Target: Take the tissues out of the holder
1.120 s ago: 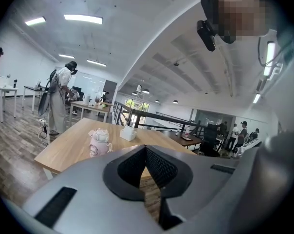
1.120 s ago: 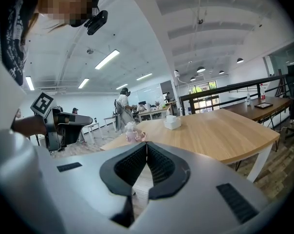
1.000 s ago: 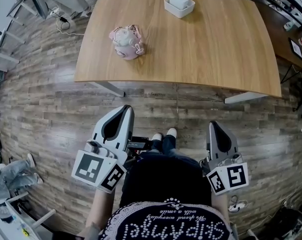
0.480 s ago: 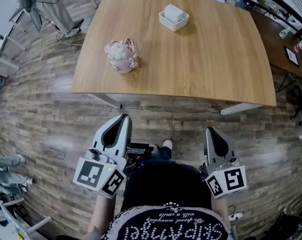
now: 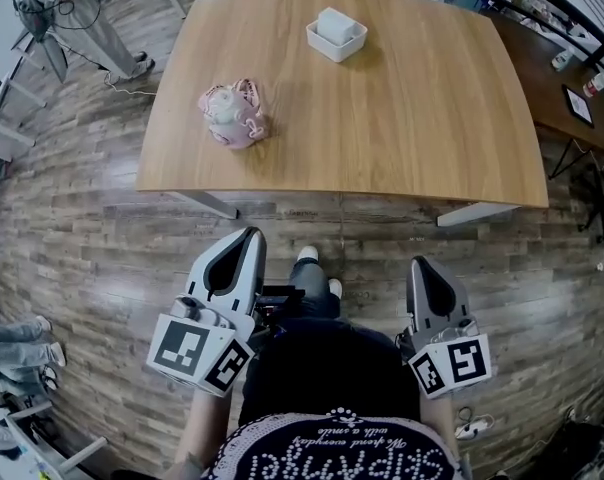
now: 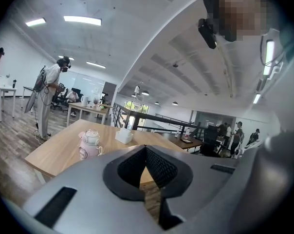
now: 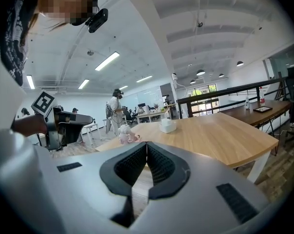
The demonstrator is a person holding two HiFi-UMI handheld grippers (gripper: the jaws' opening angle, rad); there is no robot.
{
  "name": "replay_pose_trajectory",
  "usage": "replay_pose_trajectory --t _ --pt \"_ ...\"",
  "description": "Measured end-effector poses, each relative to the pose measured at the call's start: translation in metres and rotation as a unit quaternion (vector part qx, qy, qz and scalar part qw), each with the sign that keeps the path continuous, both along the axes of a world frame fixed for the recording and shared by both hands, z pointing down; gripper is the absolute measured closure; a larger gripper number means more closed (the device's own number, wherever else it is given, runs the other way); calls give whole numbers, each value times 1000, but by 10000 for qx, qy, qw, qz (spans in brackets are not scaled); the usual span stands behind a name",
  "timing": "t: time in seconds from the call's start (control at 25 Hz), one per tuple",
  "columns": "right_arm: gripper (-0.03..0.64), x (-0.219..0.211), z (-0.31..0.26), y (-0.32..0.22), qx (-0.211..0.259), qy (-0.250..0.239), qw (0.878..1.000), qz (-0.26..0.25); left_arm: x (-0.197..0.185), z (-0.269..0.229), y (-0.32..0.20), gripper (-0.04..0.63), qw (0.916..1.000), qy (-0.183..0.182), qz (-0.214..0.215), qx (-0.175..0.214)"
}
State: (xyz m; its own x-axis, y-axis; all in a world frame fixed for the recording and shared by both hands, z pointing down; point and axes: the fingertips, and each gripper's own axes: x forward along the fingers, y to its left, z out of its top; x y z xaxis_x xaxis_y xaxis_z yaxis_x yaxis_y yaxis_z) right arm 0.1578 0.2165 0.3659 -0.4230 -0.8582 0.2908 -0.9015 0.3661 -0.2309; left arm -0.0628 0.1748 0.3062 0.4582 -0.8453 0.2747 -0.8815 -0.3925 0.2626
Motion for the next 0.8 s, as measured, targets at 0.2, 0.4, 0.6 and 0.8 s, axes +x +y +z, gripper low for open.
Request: replay_pose_trajectory --t 0.2,0.4,0.6,0.8 --pt "604 -1 17 -2 -196 -1 9998 86 7 8 -10 591 9998 39 195 -94" --pt "604 -16 26 -14 -458 -48 9988 139 12 12 -32 591 9985 117 471 -259" --pt "604 -27 18 -45 -434 -5 9988 244 17 7 -68 591 9968 246 731 -196" --pt "604 -34 6 -75 -198 0 9991 379 24 2 -92 591 9937 215 1100 -48"
